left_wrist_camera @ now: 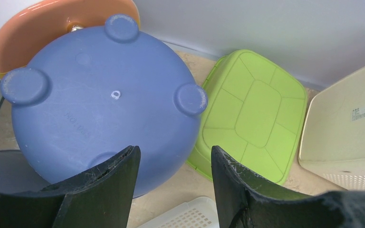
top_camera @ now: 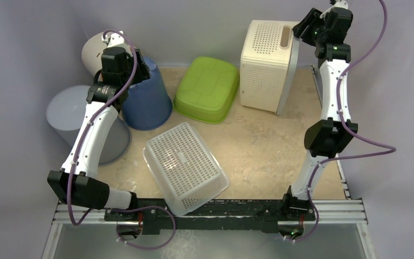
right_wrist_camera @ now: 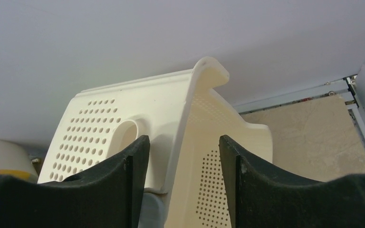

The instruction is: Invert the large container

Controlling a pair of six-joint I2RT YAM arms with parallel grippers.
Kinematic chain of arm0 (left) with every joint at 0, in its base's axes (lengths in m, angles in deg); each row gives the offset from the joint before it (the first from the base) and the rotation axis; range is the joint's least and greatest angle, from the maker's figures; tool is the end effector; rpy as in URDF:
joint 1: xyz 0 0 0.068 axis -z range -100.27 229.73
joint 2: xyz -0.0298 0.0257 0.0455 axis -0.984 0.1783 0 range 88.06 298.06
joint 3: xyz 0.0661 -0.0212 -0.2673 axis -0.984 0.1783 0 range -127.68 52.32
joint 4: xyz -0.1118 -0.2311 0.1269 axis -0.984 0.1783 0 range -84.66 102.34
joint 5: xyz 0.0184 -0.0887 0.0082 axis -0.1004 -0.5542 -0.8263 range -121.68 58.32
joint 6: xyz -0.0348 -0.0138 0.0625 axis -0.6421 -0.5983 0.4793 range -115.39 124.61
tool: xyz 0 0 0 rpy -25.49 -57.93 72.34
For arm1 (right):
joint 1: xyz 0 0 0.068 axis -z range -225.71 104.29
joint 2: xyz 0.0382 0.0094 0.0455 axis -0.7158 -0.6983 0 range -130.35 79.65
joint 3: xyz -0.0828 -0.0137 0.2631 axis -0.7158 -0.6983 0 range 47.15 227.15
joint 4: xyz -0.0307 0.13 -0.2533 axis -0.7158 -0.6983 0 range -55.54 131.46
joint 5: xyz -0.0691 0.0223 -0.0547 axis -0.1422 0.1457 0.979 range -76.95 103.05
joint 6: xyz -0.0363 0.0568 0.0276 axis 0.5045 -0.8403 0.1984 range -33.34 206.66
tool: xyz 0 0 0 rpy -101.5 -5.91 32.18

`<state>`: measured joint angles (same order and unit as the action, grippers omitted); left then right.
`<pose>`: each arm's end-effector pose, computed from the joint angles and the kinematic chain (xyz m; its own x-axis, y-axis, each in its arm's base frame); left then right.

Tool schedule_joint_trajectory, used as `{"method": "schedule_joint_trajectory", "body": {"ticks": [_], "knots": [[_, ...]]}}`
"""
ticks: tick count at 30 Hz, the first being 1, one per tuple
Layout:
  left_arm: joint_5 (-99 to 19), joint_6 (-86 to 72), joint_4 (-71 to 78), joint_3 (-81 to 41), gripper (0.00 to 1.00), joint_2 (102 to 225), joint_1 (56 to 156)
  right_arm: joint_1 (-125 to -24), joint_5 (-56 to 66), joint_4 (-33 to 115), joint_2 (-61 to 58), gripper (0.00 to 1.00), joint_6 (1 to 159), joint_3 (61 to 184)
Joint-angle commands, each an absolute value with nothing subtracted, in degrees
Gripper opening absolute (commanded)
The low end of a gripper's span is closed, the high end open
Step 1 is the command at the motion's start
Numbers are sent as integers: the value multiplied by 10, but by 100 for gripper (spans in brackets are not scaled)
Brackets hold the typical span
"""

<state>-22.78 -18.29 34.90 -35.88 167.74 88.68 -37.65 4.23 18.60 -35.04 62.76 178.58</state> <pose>0.3537 -0.0463 0.4281 -0.3310 -0.3369 -0.8814 -0.1277 0.9415 -0.3119 0.5037 -0.0619 0.4779 -0.1013 0.4187 -0.9025 0.0316 0.9080 0.4177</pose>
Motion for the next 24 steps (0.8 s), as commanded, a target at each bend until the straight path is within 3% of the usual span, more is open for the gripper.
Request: {"method": "schedule_joint_trajectory", "body": {"ticks": [1,10,24], "knots": [[-230,-172,317,-367,56,1676,880,-377,24,193,-299,59,628,1786],[-241,-176,311,-366,56,1678,880,-381,12,202,-242,60,631,1716],[-241,-175,316,-368,56,1677,880,-410,31,159,-299,60,641,1781]]}}
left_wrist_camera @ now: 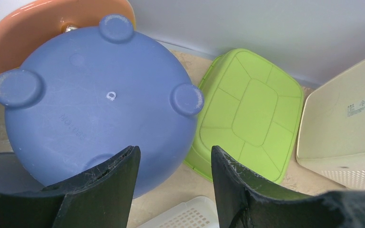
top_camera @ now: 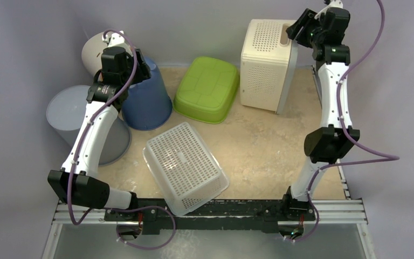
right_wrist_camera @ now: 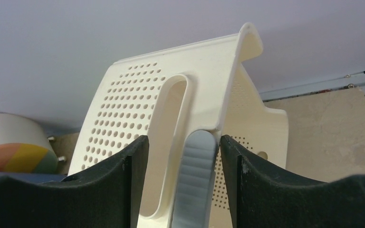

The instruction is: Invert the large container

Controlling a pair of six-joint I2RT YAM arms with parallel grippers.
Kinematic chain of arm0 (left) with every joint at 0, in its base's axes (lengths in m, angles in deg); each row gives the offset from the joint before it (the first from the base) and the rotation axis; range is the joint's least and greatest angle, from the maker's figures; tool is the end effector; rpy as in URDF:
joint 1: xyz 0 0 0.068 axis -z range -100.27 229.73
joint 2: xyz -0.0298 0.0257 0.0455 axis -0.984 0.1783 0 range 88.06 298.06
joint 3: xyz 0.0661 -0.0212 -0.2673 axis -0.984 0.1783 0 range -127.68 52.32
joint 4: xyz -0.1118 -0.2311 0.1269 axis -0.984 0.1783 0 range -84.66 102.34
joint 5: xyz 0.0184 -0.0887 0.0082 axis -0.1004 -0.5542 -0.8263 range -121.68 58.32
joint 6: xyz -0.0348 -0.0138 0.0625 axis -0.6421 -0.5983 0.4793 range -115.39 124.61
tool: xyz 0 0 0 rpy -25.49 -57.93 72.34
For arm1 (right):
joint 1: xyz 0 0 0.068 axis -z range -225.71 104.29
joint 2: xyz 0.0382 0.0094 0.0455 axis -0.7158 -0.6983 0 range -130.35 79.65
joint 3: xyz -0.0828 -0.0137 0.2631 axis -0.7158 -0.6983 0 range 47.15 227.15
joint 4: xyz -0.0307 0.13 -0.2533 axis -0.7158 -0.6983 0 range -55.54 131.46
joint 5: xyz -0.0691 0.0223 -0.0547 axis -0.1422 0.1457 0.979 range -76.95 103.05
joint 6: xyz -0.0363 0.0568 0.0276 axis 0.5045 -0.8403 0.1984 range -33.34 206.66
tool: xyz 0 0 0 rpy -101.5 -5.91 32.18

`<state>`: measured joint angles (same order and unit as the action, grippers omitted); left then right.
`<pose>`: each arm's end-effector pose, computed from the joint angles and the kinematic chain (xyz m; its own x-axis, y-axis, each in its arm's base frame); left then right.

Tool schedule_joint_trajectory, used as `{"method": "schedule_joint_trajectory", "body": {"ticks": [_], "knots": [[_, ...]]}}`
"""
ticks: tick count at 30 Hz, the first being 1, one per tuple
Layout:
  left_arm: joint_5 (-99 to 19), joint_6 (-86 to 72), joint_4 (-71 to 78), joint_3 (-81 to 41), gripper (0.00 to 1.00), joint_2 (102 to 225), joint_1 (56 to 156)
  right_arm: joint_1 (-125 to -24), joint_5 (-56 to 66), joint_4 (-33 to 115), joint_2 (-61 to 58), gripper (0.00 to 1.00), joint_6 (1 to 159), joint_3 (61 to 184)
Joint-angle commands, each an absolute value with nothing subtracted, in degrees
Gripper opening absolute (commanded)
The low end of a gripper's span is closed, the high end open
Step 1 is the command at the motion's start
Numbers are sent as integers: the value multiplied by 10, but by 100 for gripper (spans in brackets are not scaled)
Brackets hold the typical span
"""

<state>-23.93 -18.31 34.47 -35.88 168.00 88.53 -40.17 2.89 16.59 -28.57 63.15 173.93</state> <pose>0.3556 -0.0468 0.4275 -0.3348 -0.3386 -0.8794 -0.1121 0.9409 -0.3196 0.4734 -0.0352 0.4962 -0.1318 0.4072 -0.9038 -0.0291 0.9097 0.4142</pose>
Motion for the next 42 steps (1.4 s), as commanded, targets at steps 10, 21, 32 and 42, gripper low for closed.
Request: {"method": "schedule_joint_trajectory", "body": {"ticks": [10,21,32,42], "knots": [[-234,-174,317,-362,56,1671,879,-414,92,136,-304,56,659,1780],[-233,-175,318,-366,56,1676,878,-401,170,166,-263,36,641,1683],[-221,-162,328,-378,56,1677,876,-271,-172,490,-196,22,335,1334],[-228,-167,324,-380,56,1681,876,-260,-190,556,-213,21,288,1199]]}}
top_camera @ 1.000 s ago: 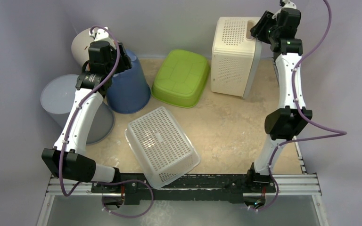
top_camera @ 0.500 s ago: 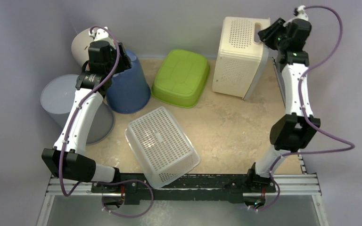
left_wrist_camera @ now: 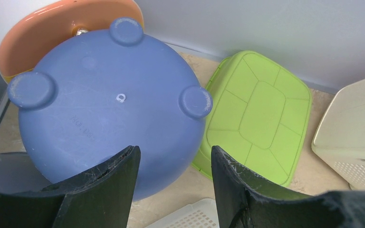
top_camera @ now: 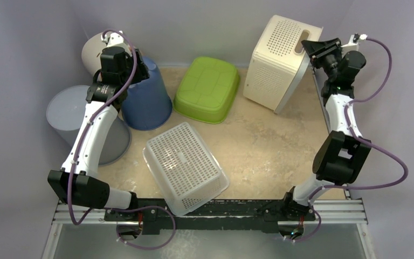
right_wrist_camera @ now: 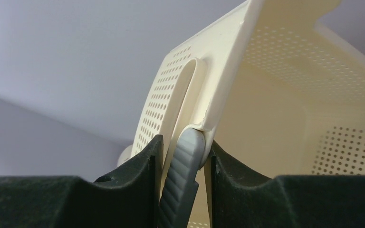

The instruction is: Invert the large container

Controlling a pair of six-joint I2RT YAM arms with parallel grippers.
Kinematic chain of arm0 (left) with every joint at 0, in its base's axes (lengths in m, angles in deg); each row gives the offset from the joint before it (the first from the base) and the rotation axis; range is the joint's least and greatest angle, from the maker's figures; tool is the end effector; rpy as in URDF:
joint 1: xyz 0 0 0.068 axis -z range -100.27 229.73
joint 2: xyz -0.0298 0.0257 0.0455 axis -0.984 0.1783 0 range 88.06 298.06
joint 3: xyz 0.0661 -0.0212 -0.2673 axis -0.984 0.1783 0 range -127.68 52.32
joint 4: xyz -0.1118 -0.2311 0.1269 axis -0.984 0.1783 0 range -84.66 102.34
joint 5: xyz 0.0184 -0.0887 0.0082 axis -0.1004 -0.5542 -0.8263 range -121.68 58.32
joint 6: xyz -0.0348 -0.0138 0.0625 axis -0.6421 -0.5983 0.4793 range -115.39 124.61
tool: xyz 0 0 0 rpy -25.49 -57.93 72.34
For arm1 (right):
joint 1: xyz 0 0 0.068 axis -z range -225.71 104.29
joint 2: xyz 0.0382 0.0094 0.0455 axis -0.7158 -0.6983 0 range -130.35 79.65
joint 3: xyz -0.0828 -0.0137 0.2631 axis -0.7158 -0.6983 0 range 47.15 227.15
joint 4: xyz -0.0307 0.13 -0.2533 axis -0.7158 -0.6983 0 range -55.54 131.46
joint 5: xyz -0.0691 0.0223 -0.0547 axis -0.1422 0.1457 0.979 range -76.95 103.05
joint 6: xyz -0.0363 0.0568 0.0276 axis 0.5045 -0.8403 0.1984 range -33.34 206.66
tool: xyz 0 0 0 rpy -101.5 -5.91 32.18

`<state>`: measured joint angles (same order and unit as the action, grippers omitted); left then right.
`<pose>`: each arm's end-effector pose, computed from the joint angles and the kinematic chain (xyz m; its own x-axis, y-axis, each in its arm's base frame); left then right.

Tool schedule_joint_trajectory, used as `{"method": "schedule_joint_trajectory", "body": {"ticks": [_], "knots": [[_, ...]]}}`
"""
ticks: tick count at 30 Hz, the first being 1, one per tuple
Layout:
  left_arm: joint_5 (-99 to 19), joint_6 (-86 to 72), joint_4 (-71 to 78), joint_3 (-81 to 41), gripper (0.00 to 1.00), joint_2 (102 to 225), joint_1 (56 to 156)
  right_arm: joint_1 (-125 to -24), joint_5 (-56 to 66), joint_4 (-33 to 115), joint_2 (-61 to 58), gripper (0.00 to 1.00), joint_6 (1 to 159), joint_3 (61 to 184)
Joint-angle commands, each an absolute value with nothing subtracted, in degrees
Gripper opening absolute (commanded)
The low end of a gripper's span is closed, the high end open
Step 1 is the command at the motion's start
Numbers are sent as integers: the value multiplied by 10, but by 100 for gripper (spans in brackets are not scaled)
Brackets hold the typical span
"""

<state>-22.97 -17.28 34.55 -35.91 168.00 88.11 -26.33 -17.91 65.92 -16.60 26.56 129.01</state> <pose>0.3558 -0.0432 0.4276 -0.3293 -0.3239 -0.8869 -0.1278 0.9460 -0.2980 0.4357 -0.1202 0.3921 -0.0851 0.8180 -0.5689 -0.2393 0.5374 0.8086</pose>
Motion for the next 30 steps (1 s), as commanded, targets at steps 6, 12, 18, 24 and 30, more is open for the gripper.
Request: {"method": "schedule_joint_trajectory", "body": {"ticks": [6,12,18,24,30], "knots": [[-225,-166,326,-381,56,1683,876,-223,-148,547,-200,20,303,1121],[-226,-166,323,-380,56,1687,875,-184,-146,541,-208,20,321,1084],[-231,-167,320,-381,56,1694,875,-165,-144,518,-224,19,346,1066],[-234,-168,317,-382,56,1696,875,-163,-127,476,-218,20,382,1037],[-243,-174,314,-378,56,1695,875,-160,-108,469,-203,20,396,977]]}}
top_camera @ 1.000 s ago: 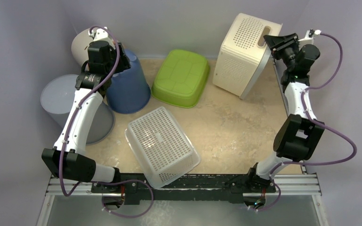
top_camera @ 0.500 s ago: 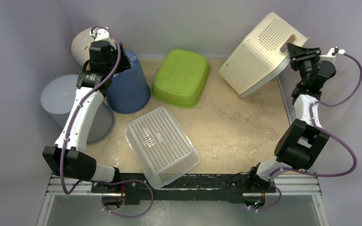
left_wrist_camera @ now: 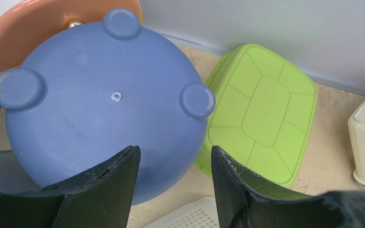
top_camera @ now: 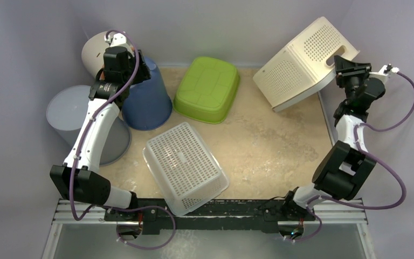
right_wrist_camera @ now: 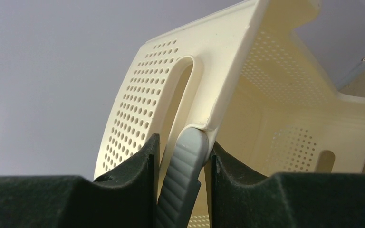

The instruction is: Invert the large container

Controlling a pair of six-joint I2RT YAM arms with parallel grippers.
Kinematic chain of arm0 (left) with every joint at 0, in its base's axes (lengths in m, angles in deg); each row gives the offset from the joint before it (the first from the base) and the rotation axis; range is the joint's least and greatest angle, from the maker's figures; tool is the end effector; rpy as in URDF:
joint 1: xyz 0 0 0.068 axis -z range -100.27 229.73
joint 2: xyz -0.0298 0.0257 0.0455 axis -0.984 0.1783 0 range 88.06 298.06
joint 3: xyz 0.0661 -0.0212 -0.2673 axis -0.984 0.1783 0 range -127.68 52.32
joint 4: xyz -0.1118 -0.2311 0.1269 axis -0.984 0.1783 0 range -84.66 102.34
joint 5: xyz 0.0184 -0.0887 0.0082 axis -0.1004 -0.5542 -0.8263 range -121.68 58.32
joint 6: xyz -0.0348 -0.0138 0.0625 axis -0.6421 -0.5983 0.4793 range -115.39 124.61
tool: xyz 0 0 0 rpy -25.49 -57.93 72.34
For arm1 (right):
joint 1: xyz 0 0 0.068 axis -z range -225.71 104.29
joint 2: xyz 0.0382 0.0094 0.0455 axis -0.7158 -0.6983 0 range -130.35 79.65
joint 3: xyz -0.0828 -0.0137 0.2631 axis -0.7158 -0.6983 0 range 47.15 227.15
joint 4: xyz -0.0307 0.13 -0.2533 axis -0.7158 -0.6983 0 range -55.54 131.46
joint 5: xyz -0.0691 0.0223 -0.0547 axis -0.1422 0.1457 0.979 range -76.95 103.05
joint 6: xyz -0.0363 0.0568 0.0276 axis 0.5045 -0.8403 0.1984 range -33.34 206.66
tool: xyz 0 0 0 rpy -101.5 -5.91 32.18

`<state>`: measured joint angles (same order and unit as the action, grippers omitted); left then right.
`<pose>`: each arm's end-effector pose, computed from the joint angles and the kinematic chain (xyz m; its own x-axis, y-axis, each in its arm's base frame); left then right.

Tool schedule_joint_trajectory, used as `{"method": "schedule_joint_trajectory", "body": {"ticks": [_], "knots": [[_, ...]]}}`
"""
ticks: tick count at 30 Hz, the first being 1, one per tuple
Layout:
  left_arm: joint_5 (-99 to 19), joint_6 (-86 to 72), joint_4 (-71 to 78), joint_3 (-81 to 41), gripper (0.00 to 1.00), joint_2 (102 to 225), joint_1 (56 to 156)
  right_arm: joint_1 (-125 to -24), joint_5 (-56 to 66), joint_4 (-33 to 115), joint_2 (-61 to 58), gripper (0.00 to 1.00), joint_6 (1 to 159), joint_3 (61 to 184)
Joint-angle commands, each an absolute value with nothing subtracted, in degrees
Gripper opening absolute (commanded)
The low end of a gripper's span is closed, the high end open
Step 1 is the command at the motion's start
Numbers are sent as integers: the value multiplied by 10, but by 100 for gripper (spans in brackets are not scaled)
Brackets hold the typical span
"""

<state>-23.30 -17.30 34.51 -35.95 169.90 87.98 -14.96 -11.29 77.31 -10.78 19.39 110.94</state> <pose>0.3660 -0.0442 0.4165 -0.3582 -0.3210 -0.8767 -0.1344 0.9470 -0.2918 0.3729 -0.1928 0.3336 0.1605 0.8824 -0.4423 -0.0820 0.4585 0.8849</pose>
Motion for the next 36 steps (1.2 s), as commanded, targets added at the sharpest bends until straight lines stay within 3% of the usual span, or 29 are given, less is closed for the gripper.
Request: {"method": "schedule_joint_trajectory", "body": {"ticks": [1,11,22,29,36], "knots": [[-245,-175,312,-376,56,1694,875,-159,-109,470,-203,20,397,968],[-253,-179,307,-363,56,1698,875,-167,-113,547,-223,19,388,908],[-251,-179,311,-368,56,1704,875,-167,-96,501,-214,20,424,938],[-252,-179,310,-371,56,1709,875,-168,-38,390,-164,57,468,992],[-257,-180,312,-370,62,1711,875,-170,14,286,-69,66,515,1063]]}}
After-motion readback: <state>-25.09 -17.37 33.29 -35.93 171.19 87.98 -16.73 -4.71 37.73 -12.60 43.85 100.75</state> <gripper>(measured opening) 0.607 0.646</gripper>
